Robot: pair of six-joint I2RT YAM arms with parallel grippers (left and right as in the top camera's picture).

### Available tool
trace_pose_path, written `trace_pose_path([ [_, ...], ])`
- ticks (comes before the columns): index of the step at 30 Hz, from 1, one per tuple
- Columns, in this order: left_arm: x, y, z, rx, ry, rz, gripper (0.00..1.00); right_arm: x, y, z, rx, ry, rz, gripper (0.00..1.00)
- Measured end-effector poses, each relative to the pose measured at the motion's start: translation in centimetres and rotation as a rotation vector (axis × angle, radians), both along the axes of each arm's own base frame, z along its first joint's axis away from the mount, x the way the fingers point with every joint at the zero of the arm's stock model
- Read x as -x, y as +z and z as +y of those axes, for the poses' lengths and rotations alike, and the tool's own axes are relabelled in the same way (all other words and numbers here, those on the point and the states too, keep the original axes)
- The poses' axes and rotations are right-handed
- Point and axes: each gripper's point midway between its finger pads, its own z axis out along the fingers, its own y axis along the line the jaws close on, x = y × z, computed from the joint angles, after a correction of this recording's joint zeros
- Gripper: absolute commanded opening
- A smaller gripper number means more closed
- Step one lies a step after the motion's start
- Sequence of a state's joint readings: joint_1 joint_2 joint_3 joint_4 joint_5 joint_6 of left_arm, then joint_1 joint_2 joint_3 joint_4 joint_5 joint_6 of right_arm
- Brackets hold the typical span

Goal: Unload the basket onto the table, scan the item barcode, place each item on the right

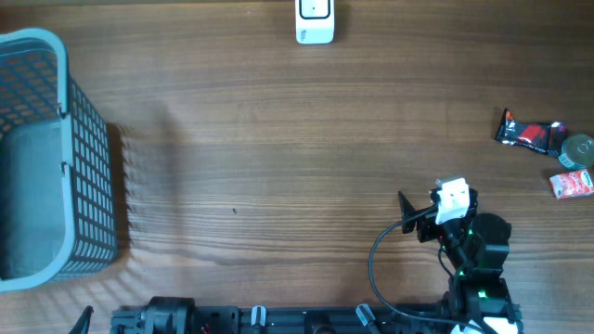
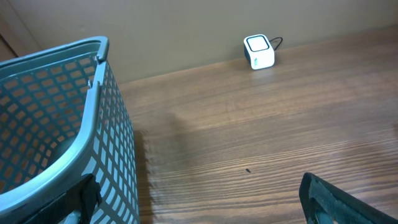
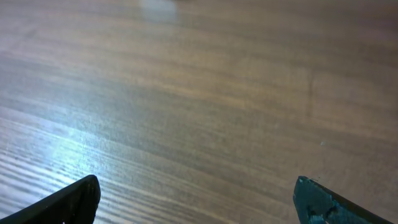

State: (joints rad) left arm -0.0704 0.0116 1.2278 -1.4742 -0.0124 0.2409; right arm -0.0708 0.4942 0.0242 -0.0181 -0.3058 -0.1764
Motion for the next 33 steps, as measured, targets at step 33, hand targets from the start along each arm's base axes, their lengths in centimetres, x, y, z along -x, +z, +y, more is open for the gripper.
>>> trace_pose_path([
  [33, 0.2, -0.8, 0.0, -0.001, -0.003, 0.032, 1.00, 0.4, 10.7, 0.0, 0.030, -0.002, -0.475, 1.00],
])
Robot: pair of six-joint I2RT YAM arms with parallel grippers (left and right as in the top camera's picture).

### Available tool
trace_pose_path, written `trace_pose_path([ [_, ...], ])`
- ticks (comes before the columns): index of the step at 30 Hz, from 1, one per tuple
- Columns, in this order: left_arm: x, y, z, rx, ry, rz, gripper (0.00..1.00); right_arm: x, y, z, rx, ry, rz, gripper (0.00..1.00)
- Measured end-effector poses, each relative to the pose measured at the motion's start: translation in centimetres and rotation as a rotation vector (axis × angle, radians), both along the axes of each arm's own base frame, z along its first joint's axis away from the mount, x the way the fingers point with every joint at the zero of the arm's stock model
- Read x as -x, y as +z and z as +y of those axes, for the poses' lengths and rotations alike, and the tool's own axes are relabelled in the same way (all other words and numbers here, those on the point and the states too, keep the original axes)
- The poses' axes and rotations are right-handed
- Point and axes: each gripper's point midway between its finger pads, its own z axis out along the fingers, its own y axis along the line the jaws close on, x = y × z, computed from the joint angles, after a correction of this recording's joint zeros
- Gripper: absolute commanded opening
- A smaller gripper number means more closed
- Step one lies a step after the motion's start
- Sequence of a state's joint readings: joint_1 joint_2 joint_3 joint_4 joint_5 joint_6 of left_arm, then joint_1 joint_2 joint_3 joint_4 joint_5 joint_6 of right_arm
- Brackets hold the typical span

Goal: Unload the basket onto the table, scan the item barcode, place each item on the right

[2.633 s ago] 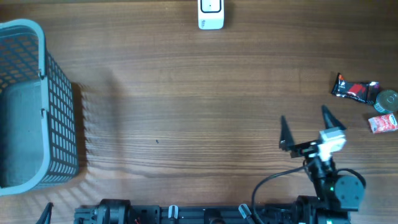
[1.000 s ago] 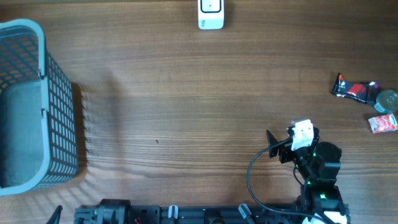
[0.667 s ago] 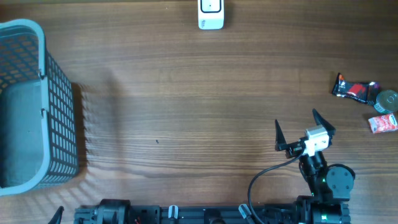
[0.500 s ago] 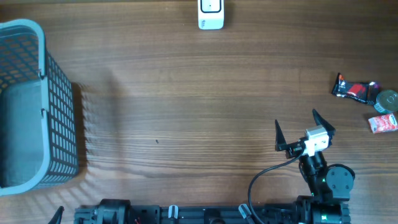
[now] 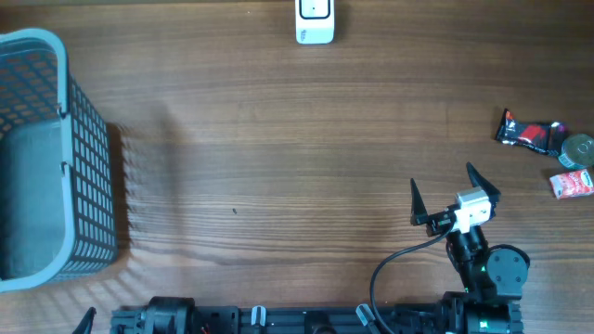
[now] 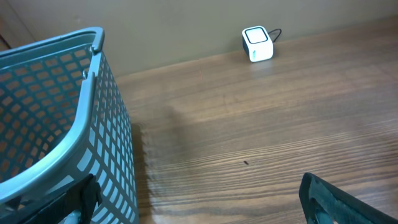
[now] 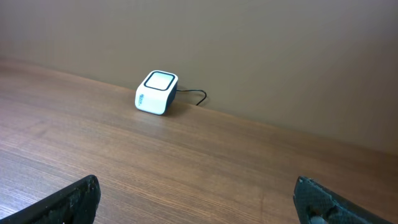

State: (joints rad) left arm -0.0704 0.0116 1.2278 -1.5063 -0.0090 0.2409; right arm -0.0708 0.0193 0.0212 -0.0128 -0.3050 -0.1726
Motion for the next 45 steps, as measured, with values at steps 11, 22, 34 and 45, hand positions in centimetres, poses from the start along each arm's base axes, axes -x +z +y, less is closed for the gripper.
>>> trace_pose_path([
  [11, 0.3, -1.0, 0.0, -0.004, 0.000, 0.041, 1.00, 0.0, 0.0, 0.0, 0.000, 0.000, 0.000, 1.00],
  [22, -4.2, 8.7, -2.1, 0.029, -0.105, -0.387, 1.00, 0.0, 0.1, 0.0, 0.000, 0.000, -0.005, 1.00],
  [34, -19.1, -0.7, -6.3, 0.033, -0.293, -0.574, 1.00, 0.0, 0.2, 0.0, 0.001, -0.003, -0.009, 1.00],
  [45, -21.5, -10.3, -5.9, 0.047, -0.260, -0.323, 1.00, 0.0, 0.2, 0.0, 0.001, -0.003, -0.010, 1.00],
])
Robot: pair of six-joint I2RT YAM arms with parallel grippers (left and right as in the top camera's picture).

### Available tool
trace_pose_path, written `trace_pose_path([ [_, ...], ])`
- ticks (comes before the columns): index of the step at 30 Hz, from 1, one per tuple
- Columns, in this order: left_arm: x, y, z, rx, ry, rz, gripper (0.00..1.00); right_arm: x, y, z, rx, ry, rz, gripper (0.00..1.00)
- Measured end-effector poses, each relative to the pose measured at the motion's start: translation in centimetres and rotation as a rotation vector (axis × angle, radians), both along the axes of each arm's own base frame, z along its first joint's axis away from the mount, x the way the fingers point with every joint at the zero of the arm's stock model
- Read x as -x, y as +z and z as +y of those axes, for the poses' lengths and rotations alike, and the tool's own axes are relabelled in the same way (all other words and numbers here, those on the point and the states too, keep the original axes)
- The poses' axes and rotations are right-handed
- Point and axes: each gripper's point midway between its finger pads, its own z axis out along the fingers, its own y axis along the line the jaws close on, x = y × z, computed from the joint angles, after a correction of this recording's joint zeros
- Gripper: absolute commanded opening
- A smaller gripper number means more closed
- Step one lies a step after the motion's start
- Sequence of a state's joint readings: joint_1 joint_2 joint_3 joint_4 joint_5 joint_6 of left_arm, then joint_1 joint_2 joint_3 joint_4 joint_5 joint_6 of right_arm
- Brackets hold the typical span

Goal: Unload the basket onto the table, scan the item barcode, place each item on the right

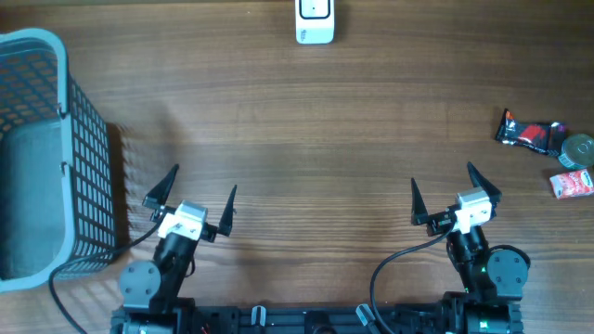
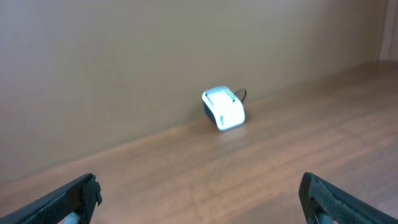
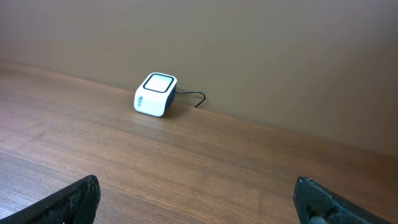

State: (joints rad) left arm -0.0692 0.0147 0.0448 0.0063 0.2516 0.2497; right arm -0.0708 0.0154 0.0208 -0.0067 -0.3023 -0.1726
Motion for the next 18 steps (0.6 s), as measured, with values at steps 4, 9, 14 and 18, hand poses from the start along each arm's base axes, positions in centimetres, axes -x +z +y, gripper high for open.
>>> trace_pose_path([
  [4, -0.4, -2.3, 0.5, -0.004, 0.029, 0.061, 1.00, 0.0, 0.0, 0.0, 0.000, 0.000, 0.000, 1.00],
  [9, -0.7, -3.2, 2.3, 0.038, 0.115, 0.109, 1.00, 0.0, 0.0, 0.0, 0.000, 0.000, 0.000, 1.00],
  [14, -0.8, -3.2, 2.7, 0.073, 0.136, 0.118, 1.00, 0.0, 0.0, 0.0, 0.000, 0.000, 0.000, 1.00],
  [18, -0.7, -3.2, 2.2, 0.081, 0.119, 0.121, 1.00, 0.0, 0.0, 0.0, 0.000, 0.000, 0.000, 1.00],
])
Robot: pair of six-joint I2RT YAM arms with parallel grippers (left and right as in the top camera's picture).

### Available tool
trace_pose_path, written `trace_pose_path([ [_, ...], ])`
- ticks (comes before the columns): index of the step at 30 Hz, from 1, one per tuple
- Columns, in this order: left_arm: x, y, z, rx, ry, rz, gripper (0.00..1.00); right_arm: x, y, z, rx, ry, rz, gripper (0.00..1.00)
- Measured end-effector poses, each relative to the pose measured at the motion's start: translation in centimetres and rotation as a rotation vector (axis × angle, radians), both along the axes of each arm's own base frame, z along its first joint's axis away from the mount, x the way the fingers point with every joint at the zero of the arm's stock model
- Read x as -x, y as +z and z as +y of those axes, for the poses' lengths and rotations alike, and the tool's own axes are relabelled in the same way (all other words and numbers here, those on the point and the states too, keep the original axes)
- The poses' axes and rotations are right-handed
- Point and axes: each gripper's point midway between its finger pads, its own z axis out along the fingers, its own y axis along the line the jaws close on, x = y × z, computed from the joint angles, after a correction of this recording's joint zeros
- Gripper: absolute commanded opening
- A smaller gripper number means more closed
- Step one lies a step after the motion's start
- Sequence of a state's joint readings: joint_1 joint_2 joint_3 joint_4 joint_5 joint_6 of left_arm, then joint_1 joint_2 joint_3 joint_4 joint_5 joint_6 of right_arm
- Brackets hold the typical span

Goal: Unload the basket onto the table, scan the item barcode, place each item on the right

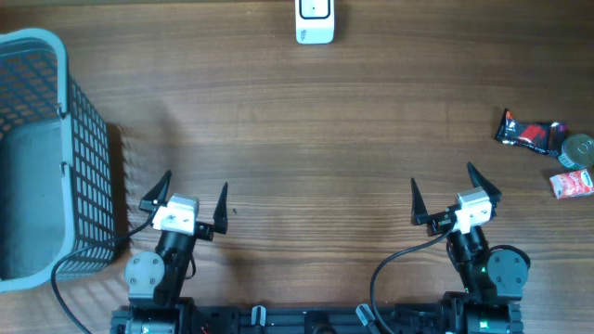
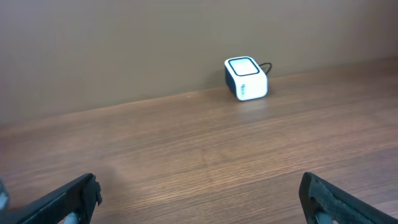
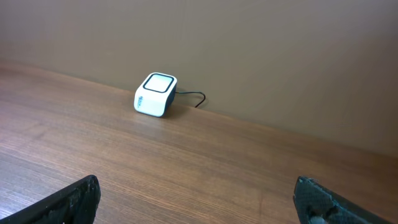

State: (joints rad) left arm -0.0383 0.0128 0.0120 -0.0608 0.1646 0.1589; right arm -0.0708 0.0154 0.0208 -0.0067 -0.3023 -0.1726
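Note:
A white barcode scanner [image 1: 315,22] with a dark cable sits at the table's far edge; it also shows in the left wrist view [image 2: 245,78] and the right wrist view [image 3: 155,94]. Three small items lie at the far right: a dark red-and-black packet [image 1: 529,133], a round grey tin [image 1: 579,148] and a small red packet [image 1: 572,184]. My left gripper [image 1: 184,199] stands open at the near left, holding nothing. Near the front right, my right gripper [image 1: 450,193] is open and empty too, well short of the items.
A grey-blue mesh basket [image 1: 42,158] fills the left edge of the table, close to the left arm. A black cable [image 1: 399,260] loops beside the right arm's base.
The left gripper has shifted slightly left and turned, so the scanner sits sharper and further right in its wrist view. The right arm has not moved.
First the right gripper pointed down at the table and the left arm was out of the overhead view by the basket. Then the right gripper stood raised, facing the scanner. Later the left gripper appeared at the near left, open, and now it also faces the scanner.

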Motion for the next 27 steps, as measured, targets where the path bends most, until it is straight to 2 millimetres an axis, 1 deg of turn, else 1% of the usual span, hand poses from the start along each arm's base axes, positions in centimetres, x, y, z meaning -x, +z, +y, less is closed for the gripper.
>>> trace_pose_path([
  [25, 0.01, -0.01, -0.08, 0.007, -0.002, 0.002, 1.00, 0.00, 0.00, 0.00, 0.000, 0.000, 0.000, 1.00],
  [27, 0.01, -0.01, -0.08, 0.007, -0.002, 0.002, 1.00, -0.06, 0.34, -0.22, -0.003, -0.013, -0.016, 1.00],
])
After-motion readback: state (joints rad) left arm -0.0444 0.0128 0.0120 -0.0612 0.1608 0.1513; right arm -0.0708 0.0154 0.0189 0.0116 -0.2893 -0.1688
